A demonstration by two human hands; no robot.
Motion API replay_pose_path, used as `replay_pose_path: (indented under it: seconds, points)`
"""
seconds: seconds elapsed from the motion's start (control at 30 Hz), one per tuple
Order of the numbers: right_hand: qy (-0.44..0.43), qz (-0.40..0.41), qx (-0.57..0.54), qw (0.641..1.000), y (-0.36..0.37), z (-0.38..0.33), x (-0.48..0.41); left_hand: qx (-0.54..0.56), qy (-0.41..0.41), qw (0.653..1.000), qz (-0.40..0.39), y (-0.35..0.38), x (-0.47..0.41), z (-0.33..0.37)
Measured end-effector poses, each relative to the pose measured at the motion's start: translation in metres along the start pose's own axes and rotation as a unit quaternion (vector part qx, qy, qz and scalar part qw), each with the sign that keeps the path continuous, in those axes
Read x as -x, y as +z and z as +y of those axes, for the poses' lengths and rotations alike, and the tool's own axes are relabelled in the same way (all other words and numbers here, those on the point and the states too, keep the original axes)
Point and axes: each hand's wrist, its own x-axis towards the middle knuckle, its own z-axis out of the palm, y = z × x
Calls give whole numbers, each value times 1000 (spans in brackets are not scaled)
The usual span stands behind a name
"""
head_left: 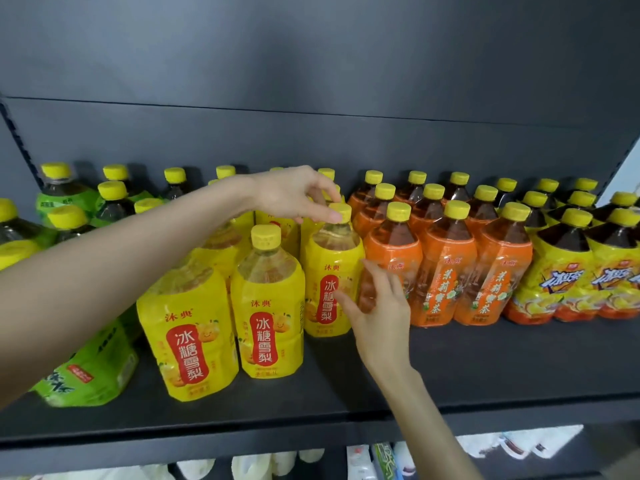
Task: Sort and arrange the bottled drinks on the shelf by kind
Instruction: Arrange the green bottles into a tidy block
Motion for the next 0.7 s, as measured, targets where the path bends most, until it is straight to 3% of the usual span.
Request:
replay_pose_path:
  seconds: [0.23, 0.53, 0.63, 0.7]
  points:
    - [16, 19, 108, 994, 20, 8, 6, 37, -1, 999, 28, 9, -3, 3]
    - [12, 23, 161, 987, 25, 2, 2, 60, -12, 998, 26, 10, 4, 1]
    - [28, 32, 111, 993, 21, 0, 9, 0, -1, 996, 92, 10, 27, -1]
    - [26, 45, -8, 999, 20, -7, 18, -23, 2, 985, 169, 10, 51, -5]
